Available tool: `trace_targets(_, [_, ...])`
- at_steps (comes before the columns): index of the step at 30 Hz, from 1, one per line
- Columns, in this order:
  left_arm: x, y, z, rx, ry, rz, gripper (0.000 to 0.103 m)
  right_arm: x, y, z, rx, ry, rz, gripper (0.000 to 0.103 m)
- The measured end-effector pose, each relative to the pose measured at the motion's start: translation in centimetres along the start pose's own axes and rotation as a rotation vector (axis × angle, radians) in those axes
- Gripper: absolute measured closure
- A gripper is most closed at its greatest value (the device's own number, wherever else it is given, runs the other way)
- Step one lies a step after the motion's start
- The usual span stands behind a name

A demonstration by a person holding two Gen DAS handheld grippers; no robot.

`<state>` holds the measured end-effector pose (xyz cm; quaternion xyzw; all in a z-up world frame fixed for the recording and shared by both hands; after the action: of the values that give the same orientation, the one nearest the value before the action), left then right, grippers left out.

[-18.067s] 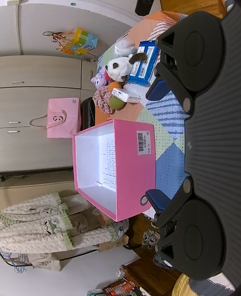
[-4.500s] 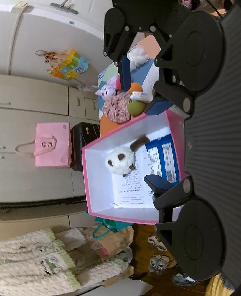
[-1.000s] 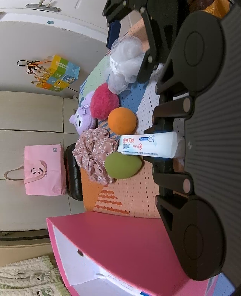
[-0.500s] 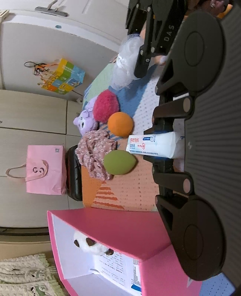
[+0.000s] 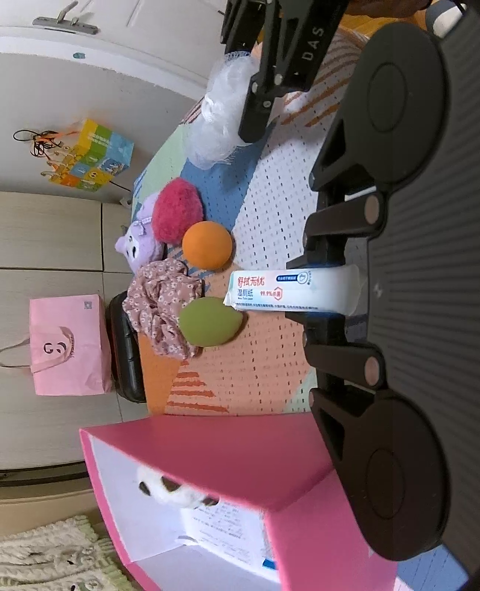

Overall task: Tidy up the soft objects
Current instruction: 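Carry the toothpaste tube with the left gripper while the right carries the white bath puff over the pink box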

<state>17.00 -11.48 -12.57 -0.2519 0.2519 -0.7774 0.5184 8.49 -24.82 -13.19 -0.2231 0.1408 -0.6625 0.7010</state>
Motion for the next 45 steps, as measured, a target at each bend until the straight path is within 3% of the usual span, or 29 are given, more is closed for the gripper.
trace_targets(7, [-1.0,-2.3,0.3,-0.054,-0.012,-0.075,0.085,-0.6,-1.9,0.3,-0.015,-0.006,0.101,0.060])
trace_targets(14, [-1.7,-4.1,-0.9,-0.107,-0.026,-0.098,0.085,-2.5,-4.1,1.4,0.002,-0.065,0.221,0.060])
trace_targets(24, [-4.6,-8.1,-0.7,-0.169,-0.123,-0.197,0.085,-5.4,-5.0,3.3,-0.051,-0.050,0.405,0.060])
trace_targets(28, [-5.3,-10.7,-0.2,-0.150,-0.109,-0.197,0.085,-6.4,-5.5,4.4,-0.060,-0.061,0.468,0.060])
trace_targets(36, [-6.9,-15.8,1.3,-0.009,-0.086,-0.140,0.085,-9.0,-6.7,6.8,-0.021,-0.098,0.556,0.060])
trace_targets(45, [-10.8,-17.1,3.3,0.066,-0.114,-0.042,0.085,-12.1,-5.3,10.9,0.042,-0.128,0.578,0.060])
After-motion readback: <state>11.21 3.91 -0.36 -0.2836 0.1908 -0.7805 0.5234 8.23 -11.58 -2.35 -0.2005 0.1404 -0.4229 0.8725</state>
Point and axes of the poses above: each gripper's, at about its wrist camera, not at the fingertips, and y roughly the way its jaws point, x to its right, z to its top, the point moved 2 cm from there along y, roughly the way its jaws point, and after that the axes turned 8 degrees about -y, right-handed, at the moved point
